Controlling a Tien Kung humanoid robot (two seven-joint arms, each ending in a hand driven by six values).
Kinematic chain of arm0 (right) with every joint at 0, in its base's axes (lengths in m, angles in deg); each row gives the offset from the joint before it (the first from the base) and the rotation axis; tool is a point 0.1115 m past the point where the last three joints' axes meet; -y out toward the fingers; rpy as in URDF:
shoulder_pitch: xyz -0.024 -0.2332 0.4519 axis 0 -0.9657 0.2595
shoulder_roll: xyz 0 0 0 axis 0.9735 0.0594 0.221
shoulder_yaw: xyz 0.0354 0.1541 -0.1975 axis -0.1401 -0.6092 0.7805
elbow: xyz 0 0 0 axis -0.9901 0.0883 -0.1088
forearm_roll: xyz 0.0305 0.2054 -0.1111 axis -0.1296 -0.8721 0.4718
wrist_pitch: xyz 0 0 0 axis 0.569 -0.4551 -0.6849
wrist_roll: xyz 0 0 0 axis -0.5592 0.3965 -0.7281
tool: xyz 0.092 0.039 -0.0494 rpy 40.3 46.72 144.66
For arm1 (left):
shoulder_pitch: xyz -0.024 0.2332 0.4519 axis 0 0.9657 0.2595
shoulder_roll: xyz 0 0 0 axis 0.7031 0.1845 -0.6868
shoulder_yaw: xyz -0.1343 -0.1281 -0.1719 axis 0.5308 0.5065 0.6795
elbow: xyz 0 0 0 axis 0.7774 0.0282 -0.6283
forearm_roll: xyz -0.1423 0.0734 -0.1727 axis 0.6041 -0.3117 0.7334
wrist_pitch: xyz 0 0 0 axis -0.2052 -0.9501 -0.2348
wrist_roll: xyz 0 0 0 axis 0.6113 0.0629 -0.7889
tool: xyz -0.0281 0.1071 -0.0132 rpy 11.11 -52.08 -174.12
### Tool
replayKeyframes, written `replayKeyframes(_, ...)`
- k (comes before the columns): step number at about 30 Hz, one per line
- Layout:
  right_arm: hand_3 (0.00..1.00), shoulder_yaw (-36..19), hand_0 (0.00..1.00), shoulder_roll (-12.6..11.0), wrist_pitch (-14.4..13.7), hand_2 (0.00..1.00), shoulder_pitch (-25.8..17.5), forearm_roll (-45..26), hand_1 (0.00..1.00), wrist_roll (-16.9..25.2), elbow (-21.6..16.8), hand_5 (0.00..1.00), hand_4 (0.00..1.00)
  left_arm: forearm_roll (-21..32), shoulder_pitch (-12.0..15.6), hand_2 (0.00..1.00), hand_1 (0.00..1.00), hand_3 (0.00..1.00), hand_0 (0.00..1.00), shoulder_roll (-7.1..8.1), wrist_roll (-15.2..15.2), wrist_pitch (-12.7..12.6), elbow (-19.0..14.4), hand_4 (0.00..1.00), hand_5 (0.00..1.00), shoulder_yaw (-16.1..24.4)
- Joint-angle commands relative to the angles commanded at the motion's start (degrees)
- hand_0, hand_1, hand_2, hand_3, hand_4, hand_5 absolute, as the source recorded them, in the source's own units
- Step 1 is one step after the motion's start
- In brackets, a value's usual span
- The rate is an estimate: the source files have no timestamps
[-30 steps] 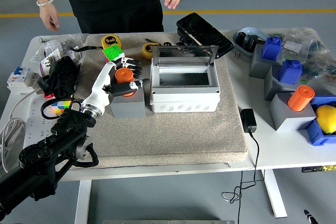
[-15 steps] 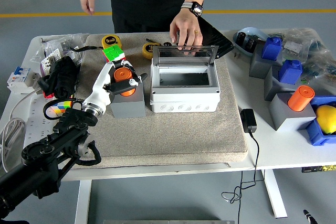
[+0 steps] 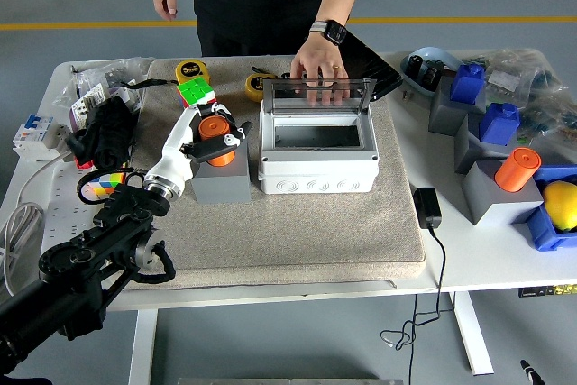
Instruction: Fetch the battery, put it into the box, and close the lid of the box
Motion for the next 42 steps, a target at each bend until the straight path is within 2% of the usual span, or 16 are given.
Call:
replayKeyframes(7, 0.601, -0.2, 0.726, 0.0, -0.2, 0.656, 0.0, -0.1, 0.668, 0.2, 0.1, 0.623, 0.998, -2.9, 0.7, 0.146, 0.163, 0.154, 0.215, 0.81, -1.2, 0.3, -4.2, 0.036, 0.002, 2.7)
replayKeyframes(12, 0.601, -0.3, 0.726, 0.0, -0.3, 0.656, 0.0, -0.1, 0.667, 0.3, 0.1, 0.623, 0.998, -9.9, 0.1, 0.142, 0.152, 0.163, 0.216, 2.13, -4.3, 0.6, -9.5, 0.033, 0.002, 3.5)
replayKeyframes(16, 0.600, -0.1, 0.726, -0.2, -0.4, 0.656, 0.1, 0.0, 0.667, 0.4, 0.1, 0.623, 0.998, -13.4, -1.6, 0.140, 0.152, 0.163, 0.215, 3.20, -8.2, 3.0, -13.3, 0.041, 0.002, 3.7)
replayKeyframes(19, 0.600, 0.0, 0.726, -0.3, -0.5, 0.656, 0.2, 0.1, 0.667, 0.5, 0.0, 0.623, 0.998, -15.8, -3.3, 0.140, 0.152, 0.163, 0.215, 3.61, -10.5, 3.7, -15.3, 0.041, 0.002, 3.0)
replayKeyframes(21, 0.600, 0.2, 0.726, -0.3, -0.5, 0.656, 0.2, 0.0, 0.667, 0.5, 0.0, 0.624, 0.998, -17.5, -4.8, 0.136, 0.151, 0.165, 0.216, 3.68, -12.2, 3.4, -16.3, 0.024, 0.002, 1.9)
replayKeyframes(23, 0.600, 0.3, 0.726, -0.4, -0.6, 0.656, 0.3, -0.1, 0.667, 0.5, 0.1, 0.624, 0.998, -19.6, -6.5, 0.136, 0.151, 0.165, 0.216, 3.50, -14.3, 2.0, -17.2, 0.024, 0.002, 0.5)
replayKeyframes(28, 0.600, 0.6, 0.726, -0.5, -0.6, 0.656, 0.2, -0.3, 0.667, 0.5, 0.1, 0.623, 0.998, -21.5, -11.3, 0.136, 0.153, 0.165, 0.218, 2.14, -16.8, 0.5, -16.7, 0.024, 0.002, -4.1)
replayKeyframes(32, 0.600, 0.7, 0.726, -0.7, -0.7, 0.656, 0.1, -0.4, 0.667, 0.5, 0.0, 0.623, 0.998, -26.1, -15.5, 0.136, 0.153, 0.165, 0.218, 0.21, -21.0, 0.1, -15.1, 0.024, 0.002, -8.6)
replayKeyframes(38, 0.599, 0.8, 0.726, -0.9, -0.8, 0.656, 0.0, -0.7, 0.667, 0.8, 0.0, 0.624, 0.998, -32.1, -21.4, 0.137, 0.155, 0.164, 0.217, -3.25, -26.2, 1.2, -11.4, 0.002, 0.002, -15.2)
replayKeyframes(42, 0.598, 1.0, 0.726, -1.0, -0.9, 0.655, 0.0, -0.9, 0.667, 0.9, -0.1, 0.623, 0.998, -34.4, -24.1, 0.139, 0.154, 0.162, 0.219, -5.45, -27.9, 1.0, -8.2, 0.002, 0.002, -18.0)
